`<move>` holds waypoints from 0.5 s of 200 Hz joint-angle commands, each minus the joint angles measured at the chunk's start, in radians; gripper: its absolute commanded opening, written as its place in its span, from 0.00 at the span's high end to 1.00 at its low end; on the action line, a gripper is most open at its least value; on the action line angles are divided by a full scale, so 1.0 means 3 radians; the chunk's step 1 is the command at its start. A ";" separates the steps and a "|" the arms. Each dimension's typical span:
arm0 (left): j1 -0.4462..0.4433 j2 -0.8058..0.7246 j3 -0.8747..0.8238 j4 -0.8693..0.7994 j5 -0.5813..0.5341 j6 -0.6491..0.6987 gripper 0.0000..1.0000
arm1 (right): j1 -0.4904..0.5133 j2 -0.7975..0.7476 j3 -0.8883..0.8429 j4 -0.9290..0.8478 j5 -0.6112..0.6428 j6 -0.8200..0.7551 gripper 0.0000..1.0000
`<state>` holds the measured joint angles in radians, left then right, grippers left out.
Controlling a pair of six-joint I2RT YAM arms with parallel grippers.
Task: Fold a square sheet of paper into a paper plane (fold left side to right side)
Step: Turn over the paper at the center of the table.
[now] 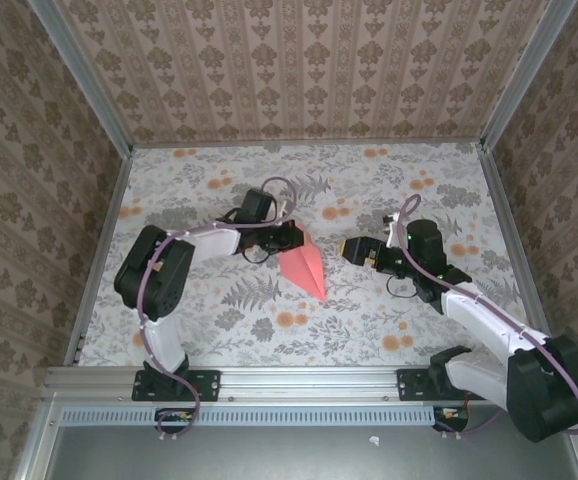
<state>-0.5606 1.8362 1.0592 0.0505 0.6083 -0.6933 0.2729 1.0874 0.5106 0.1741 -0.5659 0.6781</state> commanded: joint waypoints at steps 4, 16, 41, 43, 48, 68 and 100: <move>0.0171 -0.0439 0.0213 0.0014 0.0264 0.0214 0.97 | -0.0089 -0.0007 0.0080 0.0374 -0.0402 0.0129 0.00; 0.0241 -0.0611 0.0281 -0.0035 0.0329 0.0265 0.97 | -0.0110 0.0062 0.0148 0.0463 -0.0496 0.0115 0.00; 0.0328 -0.0895 0.0438 -0.0069 0.0482 0.0289 0.98 | -0.0112 0.0342 0.0362 0.0691 -0.0783 0.0147 0.00; 0.0325 -0.0915 0.0448 -0.0067 0.0493 0.0284 0.99 | -0.0109 0.0367 0.0376 0.0723 -0.0817 0.0161 0.00; 0.0434 -0.0957 0.0476 -0.0053 0.0517 0.0269 0.99 | -0.0104 0.0435 0.0402 0.0857 -0.0894 0.0214 0.00; 0.0507 -0.1098 0.0557 0.0074 0.0646 0.0145 1.00 | -0.0079 0.0645 0.0453 0.1421 -0.1100 0.0458 0.00; 0.0530 -0.1221 0.0715 0.0185 0.0765 0.0021 1.00 | 0.0077 0.0986 0.0607 0.2002 -0.1265 0.0790 0.00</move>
<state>-0.4034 1.4933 1.2354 0.0750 0.7692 -0.6617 0.2604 1.3273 0.6449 0.5484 -0.8455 0.8055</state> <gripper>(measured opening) 0.048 0.998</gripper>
